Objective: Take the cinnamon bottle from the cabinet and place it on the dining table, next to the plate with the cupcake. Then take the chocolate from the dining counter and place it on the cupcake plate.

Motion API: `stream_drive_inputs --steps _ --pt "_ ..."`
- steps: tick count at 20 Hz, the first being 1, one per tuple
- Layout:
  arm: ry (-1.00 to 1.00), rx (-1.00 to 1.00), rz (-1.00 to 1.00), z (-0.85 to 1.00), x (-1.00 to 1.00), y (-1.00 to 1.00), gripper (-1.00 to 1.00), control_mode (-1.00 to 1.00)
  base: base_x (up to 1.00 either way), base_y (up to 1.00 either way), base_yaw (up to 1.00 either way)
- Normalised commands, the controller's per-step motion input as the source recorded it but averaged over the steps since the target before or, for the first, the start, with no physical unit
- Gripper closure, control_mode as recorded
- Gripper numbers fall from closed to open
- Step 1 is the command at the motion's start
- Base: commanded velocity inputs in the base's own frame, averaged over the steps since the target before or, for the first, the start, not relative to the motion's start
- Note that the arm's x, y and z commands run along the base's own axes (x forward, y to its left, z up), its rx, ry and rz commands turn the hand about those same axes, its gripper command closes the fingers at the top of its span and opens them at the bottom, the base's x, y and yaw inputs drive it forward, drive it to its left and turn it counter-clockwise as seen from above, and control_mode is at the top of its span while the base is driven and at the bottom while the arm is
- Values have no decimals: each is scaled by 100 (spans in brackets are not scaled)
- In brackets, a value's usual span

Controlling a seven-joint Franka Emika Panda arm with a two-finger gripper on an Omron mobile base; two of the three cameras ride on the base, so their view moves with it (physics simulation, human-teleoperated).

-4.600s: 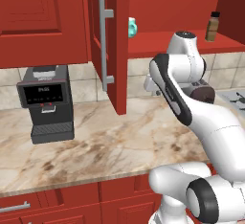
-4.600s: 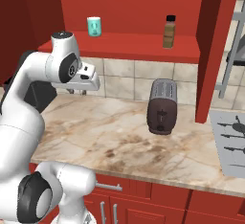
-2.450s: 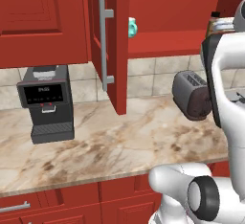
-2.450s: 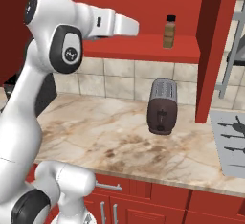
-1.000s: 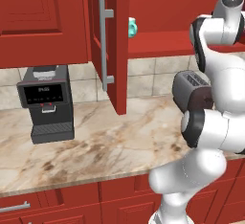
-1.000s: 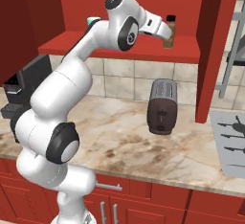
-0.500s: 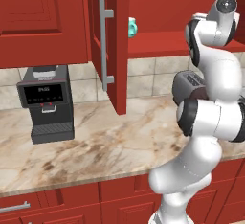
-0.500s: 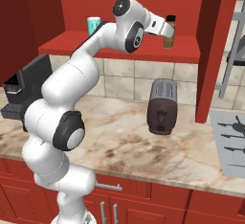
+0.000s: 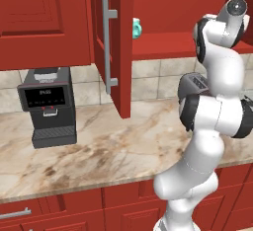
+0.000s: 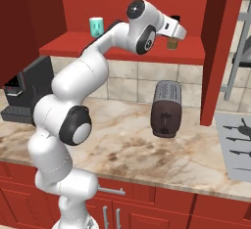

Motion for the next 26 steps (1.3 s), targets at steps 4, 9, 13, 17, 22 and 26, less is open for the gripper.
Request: stream_drive_inputs --steps 4,9,13,17,22,26 --pt "0 0 0 0 34 -5 -100 -100 0 0 0" --pt "0 0 0 0 28 -5 -100 -100 0 0 0" --pt "0 0 0 0 19 -8 -100 -100 0 0 0" --pt "0 0 1 -4 19 -10 -100 -100 0 0 0" --pt "0 0 1 -4 10 -10 100 -100 0 0 0" --pt "1 0 0 -2 1 0 100 -100 0 0 0"
